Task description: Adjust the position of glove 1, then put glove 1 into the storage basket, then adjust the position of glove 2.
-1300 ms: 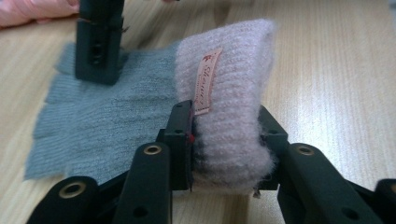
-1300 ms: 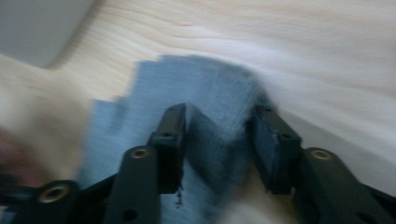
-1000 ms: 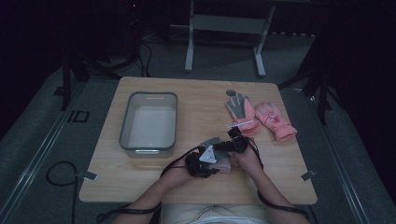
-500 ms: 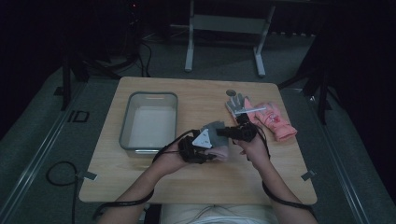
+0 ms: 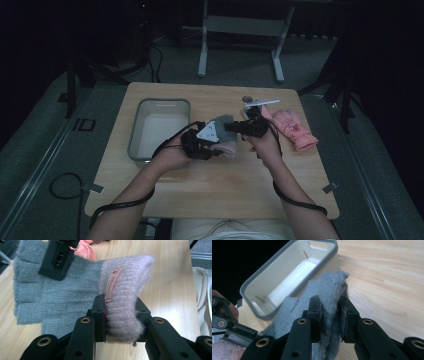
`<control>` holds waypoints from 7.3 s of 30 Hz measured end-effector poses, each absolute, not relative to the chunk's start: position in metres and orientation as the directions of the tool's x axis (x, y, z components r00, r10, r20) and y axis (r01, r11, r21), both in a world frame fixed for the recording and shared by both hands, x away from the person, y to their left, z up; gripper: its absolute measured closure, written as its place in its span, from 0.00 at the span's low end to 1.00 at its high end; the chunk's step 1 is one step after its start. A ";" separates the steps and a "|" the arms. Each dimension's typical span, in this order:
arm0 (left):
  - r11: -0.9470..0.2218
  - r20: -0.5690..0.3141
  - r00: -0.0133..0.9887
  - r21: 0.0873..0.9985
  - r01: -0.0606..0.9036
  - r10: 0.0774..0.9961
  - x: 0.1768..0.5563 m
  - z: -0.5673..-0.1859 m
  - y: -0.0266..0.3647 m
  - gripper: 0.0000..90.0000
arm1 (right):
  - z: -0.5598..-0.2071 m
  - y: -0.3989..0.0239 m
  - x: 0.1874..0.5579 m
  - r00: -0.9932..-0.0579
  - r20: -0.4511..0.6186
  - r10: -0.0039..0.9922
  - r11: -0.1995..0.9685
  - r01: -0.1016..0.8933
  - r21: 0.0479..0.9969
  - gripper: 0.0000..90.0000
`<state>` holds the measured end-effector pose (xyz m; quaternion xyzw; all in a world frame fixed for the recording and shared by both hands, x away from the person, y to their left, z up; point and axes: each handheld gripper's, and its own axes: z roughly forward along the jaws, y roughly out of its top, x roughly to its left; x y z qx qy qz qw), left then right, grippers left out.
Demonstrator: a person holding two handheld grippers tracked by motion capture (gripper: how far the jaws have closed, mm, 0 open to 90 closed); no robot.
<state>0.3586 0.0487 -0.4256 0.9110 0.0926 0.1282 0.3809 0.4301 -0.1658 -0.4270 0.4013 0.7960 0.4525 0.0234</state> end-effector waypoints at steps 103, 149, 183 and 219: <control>-0.887 0.157 0.910 0.338 0.315 0.383 0.437 -0.501 0.185 0.73 | -0.476 0.045 0.514 -0.739 0.203 0.642 0.515 0.612 0.601 0.65; -0.451 -0.037 0.786 0.802 0.393 0.618 0.364 -0.433 0.067 0.00 | -0.420 -0.175 0.471 -0.753 0.078 0.654 0.465 0.481 0.743 0.57; -0.446 0.047 0.821 0.856 0.260 0.569 0.274 -0.537 0.027 0.00 | -0.486 -0.246 0.549 -0.647 -0.117 0.754 0.564 0.545 0.620 0.63; -0.359 0.068 0.775 0.909 0.212 0.629 0.272 -0.556 0.042 0.00 | -0.445 -0.233 0.494 -0.464 0.011 0.886 0.320 0.627 0.711 0.99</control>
